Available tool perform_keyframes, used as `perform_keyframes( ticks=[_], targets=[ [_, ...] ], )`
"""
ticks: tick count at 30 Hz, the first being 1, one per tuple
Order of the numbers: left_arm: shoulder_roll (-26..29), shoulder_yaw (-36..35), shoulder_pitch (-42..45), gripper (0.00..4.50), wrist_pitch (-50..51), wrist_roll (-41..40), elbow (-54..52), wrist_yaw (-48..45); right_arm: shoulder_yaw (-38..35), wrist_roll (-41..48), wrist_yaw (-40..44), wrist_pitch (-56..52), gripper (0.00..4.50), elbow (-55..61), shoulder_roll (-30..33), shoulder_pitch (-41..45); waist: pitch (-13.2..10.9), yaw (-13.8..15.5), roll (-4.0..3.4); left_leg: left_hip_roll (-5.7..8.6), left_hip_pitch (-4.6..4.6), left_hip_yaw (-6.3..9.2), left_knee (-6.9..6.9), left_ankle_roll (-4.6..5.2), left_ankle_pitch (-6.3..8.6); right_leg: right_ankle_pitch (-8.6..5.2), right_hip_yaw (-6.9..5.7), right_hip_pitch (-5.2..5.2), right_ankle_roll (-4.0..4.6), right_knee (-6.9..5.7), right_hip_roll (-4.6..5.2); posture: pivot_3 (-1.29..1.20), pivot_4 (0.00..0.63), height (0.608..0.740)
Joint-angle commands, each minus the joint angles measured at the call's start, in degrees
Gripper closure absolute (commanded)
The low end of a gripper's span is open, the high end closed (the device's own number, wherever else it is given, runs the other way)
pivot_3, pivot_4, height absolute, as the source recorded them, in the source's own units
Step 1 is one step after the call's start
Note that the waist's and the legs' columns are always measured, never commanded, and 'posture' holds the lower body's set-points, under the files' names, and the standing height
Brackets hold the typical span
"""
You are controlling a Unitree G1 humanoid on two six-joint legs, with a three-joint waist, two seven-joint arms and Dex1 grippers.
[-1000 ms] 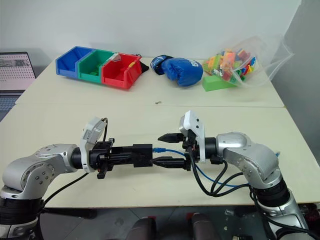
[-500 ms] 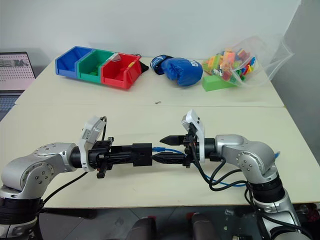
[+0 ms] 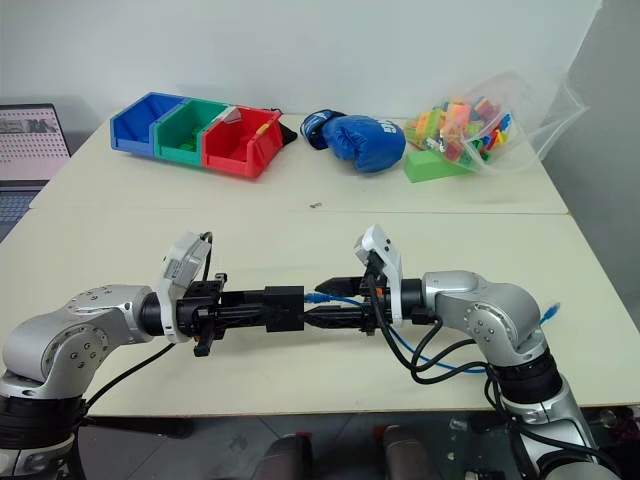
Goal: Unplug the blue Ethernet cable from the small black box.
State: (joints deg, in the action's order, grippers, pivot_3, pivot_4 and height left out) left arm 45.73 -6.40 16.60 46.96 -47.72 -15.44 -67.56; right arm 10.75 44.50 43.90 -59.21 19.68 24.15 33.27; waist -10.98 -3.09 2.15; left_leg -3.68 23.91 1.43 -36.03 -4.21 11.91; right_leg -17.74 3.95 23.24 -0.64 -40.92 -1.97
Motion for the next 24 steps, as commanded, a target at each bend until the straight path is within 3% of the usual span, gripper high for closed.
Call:
perform_keyframes(
  ticks=[1, 12, 22, 24],
  targets=[
    [0.9, 0.0, -0.2, 3.72, -1.2, 0.0, -2.0, -1.1, -0.6, 0.6, 1.2, 0.6, 2.08, 0.4, 0.0, 1.5, 0.0, 0.0, 0.0, 0.0, 0.0, 0.0, 0.0, 0.0, 0.0, 0.0, 0.0, 0.0, 0.0, 0.0, 0.0, 0.0, 0.15, 0.74],
    [2.4, 1.1, -1.2, 3.72, -2.8, 1.2, -2.1, -3.8, -1.2, 3.3, 5.0, -1.9, 4.47, -0.3, 1.7, 2.4, 0.0, 0.0, -0.01, 0.0, 0.0, -0.01, 0.01, 0.0, 0.0, 0.0, -0.01, 0.01, 0.0, 0.02, 0.0, 0.0, 0.15, 0.74],
    [2.1, 1.0, -1.5, 3.72, -3.1, 1.1, -2.0, -3.7, -1.7, 2.9, 5.0, -1.5, 4.5, 0.2, 1.8, 1.8, 0.0, 0.0, -0.01, 0.0, 0.01, -0.01, 0.02, 0.0, 0.0, -0.01, 0.0, 0.01, -0.01, 0.03, 0.0, 0.0, 0.15, 0.74],
    [2.1, 1.1, -1.7, 3.72, -3.4, 1.2, -1.8, -3.8, -2.9, 3.1, 4.5, -1.1, 4.15, -0.1, 1.6, 1.2, 0.0, 0.0, -0.01, 0.0, 0.01, -0.01, 0.02, 0.0, 0.0, -0.01, 0.0, 0.01, -0.01, 0.03, 0.0, 0.0, 0.15, 0.74]
  ],
)
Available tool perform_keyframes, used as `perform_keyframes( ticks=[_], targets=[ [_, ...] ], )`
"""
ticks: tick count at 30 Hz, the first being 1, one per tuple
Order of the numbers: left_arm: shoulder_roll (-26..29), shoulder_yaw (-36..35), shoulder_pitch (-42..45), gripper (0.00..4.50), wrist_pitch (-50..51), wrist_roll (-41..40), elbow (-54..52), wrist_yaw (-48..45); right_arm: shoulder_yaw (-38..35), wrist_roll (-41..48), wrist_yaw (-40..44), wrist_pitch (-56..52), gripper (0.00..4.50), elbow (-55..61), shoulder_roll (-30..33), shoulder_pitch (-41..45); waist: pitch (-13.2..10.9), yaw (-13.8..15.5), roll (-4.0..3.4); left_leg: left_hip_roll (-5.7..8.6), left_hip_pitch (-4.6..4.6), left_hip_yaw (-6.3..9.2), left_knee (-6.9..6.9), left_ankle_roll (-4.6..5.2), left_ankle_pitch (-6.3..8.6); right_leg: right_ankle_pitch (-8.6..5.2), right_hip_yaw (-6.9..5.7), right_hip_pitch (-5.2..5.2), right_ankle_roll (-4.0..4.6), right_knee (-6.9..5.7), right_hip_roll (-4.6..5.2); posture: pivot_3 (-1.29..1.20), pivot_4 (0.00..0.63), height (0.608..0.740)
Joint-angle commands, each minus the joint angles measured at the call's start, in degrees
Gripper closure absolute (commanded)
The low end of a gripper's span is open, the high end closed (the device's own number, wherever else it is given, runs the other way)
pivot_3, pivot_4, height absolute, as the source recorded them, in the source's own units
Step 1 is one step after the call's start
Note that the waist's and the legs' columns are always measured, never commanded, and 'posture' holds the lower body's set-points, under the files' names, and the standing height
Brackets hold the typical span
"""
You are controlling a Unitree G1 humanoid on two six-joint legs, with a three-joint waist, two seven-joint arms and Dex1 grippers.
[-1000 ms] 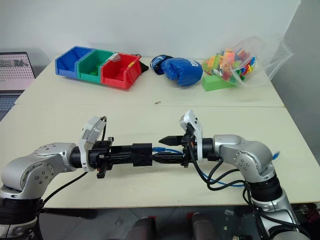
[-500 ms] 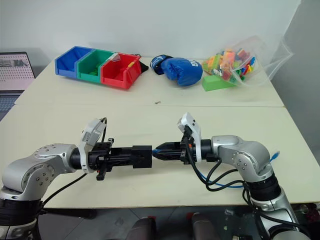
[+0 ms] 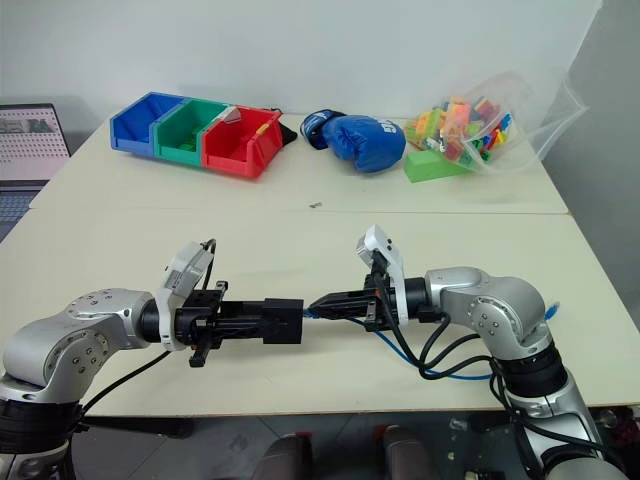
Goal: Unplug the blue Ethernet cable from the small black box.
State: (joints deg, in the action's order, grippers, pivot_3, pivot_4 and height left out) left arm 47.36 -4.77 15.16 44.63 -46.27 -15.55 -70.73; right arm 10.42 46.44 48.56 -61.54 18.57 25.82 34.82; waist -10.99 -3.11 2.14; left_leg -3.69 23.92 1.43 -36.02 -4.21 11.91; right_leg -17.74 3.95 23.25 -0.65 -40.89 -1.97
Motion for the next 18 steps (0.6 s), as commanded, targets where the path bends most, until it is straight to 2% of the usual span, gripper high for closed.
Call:
perform_keyframes(
  ticks=[1, 4, 9, 18],
  targets=[
    [0.3, -0.6, -0.3, 3.72, -1.1, -0.3, -1.6, -0.6, -3.2, 1.6, -0.1, 1.3, 3.99, 0.9, -0.1, -0.6, 0.0, 0.0, 0.0, 0.0, 0.0, 0.0, 0.0, 0.0, 0.0, 0.0, 0.0, 0.0, 0.0, 0.0, 0.0, 0.0, 0.15, 0.74],
    [-0.4, -0.9, -0.5, 3.72, -1.7, -0.6, -1.0, -0.5, -5.5, 3.6, -1.0, 0.5, 3.14, 0.7, -0.8, -1.5, 0.0, 0.0, 0.0, 0.0, 0.01, -0.01, 0.0, 0.0, 0.0, 0.0, 0.0, 0.0, 0.0, 0.01, 0.0, 0.0, 0.15, 0.74],
    [-1.0, -0.8, -0.5, 3.72, -2.3, -0.7, 0.4, -1.3, -6.8, 5.2, -3.2, -0.2, 2.02, 1.8, -2.2, -4.2, 0.0, 0.0, 0.0, 0.0, 0.0, -0.01, 0.01, 0.0, 0.0, 0.0, 0.01, 0.0, 0.0, 0.01, 0.0, 0.0, 0.15, 0.74],
    [-1.7, -1.1, 0.6, 3.72, -2.6, -0.9, 2.0, -2.1, -3.3, 4.3, -3.8, 0.6, 2.0, 1.6, -4.3, -5.6, 0.0, -0.1, -0.03, 0.0, 0.01, -0.02, 0.02, 0.0, 0.0, 0.0, 0.01, 0.02, 0.0, 0.01, -0.01, 0.0, 0.15, 0.74]
  ],
)
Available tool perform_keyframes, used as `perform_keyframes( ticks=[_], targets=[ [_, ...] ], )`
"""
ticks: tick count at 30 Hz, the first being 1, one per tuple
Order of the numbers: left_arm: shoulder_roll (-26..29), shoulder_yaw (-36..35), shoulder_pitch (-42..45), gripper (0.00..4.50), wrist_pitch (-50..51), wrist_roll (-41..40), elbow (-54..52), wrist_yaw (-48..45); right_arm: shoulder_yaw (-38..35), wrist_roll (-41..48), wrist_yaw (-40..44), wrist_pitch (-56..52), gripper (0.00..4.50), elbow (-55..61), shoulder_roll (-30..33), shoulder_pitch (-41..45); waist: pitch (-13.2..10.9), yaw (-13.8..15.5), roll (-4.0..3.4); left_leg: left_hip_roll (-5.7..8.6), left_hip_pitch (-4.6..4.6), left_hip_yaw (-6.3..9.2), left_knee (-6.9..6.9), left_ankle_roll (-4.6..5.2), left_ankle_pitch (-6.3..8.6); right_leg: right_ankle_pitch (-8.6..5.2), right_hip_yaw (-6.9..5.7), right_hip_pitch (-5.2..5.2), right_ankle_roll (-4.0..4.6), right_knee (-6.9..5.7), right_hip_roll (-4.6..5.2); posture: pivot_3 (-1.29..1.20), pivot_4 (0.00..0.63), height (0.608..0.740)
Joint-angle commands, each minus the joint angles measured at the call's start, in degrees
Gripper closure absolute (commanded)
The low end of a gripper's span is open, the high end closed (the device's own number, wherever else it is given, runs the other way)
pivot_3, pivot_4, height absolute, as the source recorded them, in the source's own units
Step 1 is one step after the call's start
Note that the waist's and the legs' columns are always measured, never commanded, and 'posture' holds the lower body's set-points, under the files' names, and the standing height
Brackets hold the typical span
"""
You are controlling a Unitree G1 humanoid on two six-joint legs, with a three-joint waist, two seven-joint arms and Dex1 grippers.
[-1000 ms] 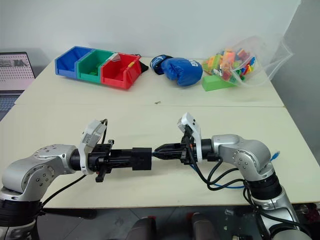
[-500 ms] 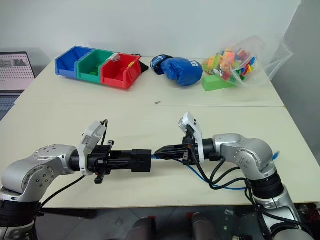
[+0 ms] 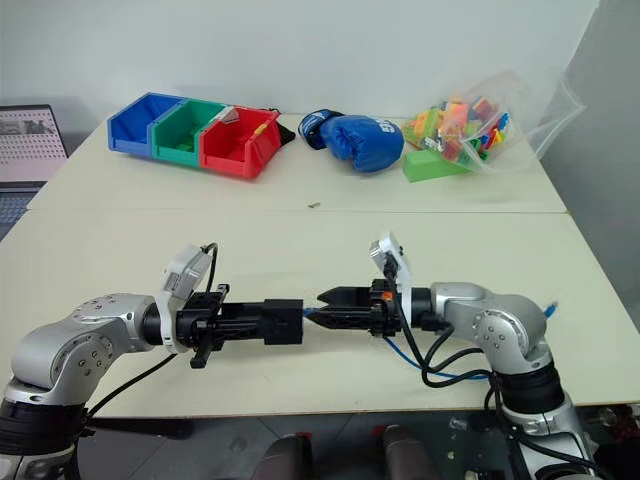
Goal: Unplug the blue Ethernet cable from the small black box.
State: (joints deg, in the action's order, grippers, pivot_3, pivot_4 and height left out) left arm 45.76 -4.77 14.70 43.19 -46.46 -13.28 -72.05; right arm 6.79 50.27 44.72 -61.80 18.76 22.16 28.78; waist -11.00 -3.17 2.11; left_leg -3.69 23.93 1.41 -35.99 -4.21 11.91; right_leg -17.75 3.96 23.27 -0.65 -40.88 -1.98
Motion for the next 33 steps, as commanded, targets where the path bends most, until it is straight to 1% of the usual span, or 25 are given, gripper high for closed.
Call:
perform_keyframes(
  ticks=[1, 15, 19, 20, 27, 33],
  targets=[
    [-0.1, -1.1, 1.0, 3.72, -1.1, -0.7, -0.2, -0.8, 0.4, 0.5, 0.0, 0.9, 2.0, 1.3, -0.7, 0.5, 0.0, 0.0, 0.0, 0.0, 0.0, 0.0, 0.0, 0.0, 0.0, 0.0, 0.0, 0.0, 0.0, 0.0, 0.0, 0.0, 0.15, 0.74],
    [-0.8, -0.9, 1.0, 3.72, -0.9, -0.7, -0.7, -0.3, 0.9, 0.2, -0.9, 1.2, 2.0, 0.6, -1.5, 1.1, 0.0, 0.0, 0.0, 0.0, 0.0, 0.0, 0.0, 0.0, 0.0, 0.0, 0.0, 0.0, 0.0, 0.0, 0.0, 0.0, 0.15, 0.74],
    [-0.8, -0.8, 0.9, 3.72, -0.9, -0.7, -0.8, -0.4, 0.9, 0.3, -0.8, 1.2, 2.64, 0.7, -1.3, 1.1, 0.0, 0.0, 0.0, 0.0, 0.0, 0.0, 0.0, 0.0, 0.0, 0.0, 0.0, 0.0, 0.0, 0.0, 0.0, 0.0, 0.15, 0.74],
    [-0.8, -0.8, 0.9, 3.72, -0.9, -0.7, -0.8, -0.4, 1.0, 0.2, -0.7, 1.2, 2.95, 0.7, -1.2, 1.1, 0.0, 0.0, 0.0, 0.0, 0.0, 0.0, 0.0, 0.0, 0.0, 0.0, 0.0, 0.0, 0.0, 0.0, 0.0, 0.0, 0.15, 0.74],
    [-0.7, -0.8, 1.2, 3.72, -1.0, -0.4, -0.1, -0.7, 1.5, 0.1, 0.5, 1.2, 4.39, 0.6, -0.4, 1.4, 0.0, 0.0, 0.0, 0.0, 0.0, 0.0, 0.0, 0.0, 0.0, 0.0, 0.0, 0.0, 0.0, 0.0, 0.0, 0.0, 0.15, 0.74],
    [-0.8, -0.9, 1.0, 3.72, -1.0, -0.3, 0.0, -0.9, 1.5, 0.2, 1.9, 1.1, 4.41, 0.4, 0.6, 1.9, 0.0, 0.0, 0.0, 0.0, 0.0, 0.0, 0.0, 0.0, 0.0, 0.0, -0.01, 0.0, 0.0, 0.01, 0.0, 0.0, 0.15, 0.74]
  ],
)
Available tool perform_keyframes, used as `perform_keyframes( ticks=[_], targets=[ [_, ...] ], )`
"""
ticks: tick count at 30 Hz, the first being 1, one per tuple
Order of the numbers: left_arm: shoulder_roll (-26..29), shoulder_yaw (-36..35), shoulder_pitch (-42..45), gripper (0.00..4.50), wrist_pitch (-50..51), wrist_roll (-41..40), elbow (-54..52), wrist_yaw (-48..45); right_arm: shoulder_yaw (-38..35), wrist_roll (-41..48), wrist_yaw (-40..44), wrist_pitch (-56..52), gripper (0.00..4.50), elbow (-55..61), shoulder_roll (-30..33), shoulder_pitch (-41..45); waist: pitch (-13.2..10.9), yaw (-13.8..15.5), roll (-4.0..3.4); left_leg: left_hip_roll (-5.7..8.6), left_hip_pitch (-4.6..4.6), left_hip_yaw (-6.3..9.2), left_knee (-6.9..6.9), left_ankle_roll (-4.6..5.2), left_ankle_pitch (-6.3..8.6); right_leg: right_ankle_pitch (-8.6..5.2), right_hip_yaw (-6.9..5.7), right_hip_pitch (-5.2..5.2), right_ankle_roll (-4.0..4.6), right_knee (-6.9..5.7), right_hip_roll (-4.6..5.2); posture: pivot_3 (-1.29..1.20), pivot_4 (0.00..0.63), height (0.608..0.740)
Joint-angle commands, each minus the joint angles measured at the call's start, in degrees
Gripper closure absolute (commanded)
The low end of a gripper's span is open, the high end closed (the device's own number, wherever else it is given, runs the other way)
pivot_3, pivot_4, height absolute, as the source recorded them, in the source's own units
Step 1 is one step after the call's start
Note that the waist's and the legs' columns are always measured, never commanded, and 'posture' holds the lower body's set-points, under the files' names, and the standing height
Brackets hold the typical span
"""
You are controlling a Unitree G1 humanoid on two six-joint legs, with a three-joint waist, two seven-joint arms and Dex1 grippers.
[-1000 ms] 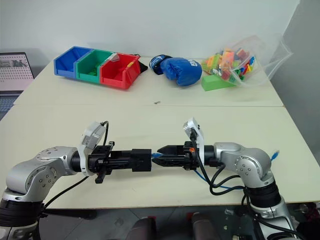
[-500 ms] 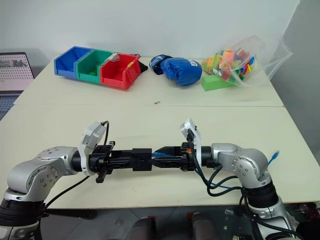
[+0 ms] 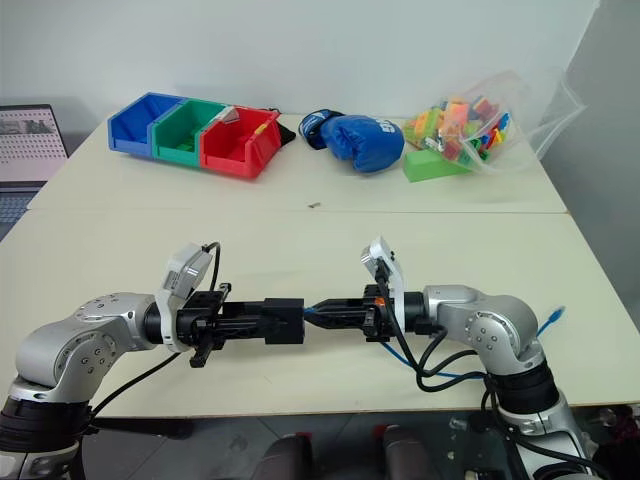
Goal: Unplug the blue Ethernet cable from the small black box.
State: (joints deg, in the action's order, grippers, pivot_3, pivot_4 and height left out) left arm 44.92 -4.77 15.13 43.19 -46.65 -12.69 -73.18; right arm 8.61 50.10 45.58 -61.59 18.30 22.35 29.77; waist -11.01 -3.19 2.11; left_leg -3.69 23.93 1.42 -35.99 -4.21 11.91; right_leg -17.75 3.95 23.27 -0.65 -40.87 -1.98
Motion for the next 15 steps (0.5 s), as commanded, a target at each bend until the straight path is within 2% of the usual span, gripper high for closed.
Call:
perform_keyframes(
  ticks=[1, 8, 15],
  targets=[
    [0.1, -0.9, 0.5, 3.72, -1.0, -0.1, -0.6, 0.2, -0.3, 0.5, 1.1, 0.8, 4.41, 0.8, 0.4, 1.0, 0.0, 0.0, 0.0, 0.0, 0.0, 0.0, 0.0, 0.0, 0.0, 0.0, 0.0, 0.0, 0.0, 0.01, 0.0, 0.0, 0.15, 0.74],
    [0.1, -1.0, 0.2, 3.72, -1.2, 0.1, -0.6, 0.3, -1.3, 0.9, 0.2, -0.2, 4.42, -0.1, 0.2, 1.0, 0.0, 0.0, 0.0, 0.0, 0.0, -0.01, 0.0, 0.0, 0.0, 0.0, 0.01, 0.0, 0.0, 0.01, 0.0, 0.0, 0.15, 0.74],
    [1.8, -3.7, -2.4, 3.72, -1.4, 0.2, 0.0, 0.4, -3.6, 0.0, 1.0, -0.1, 4.46, -0.4, 6.0, -2.5, 0.0, 0.0, 0.0, 0.0, 0.03, -0.01, 0.0, 0.0, 0.0, 0.0, 0.01, 0.0, 0.0, 0.04, 0.01, 0.0, 0.15, 0.74]
  ],
)
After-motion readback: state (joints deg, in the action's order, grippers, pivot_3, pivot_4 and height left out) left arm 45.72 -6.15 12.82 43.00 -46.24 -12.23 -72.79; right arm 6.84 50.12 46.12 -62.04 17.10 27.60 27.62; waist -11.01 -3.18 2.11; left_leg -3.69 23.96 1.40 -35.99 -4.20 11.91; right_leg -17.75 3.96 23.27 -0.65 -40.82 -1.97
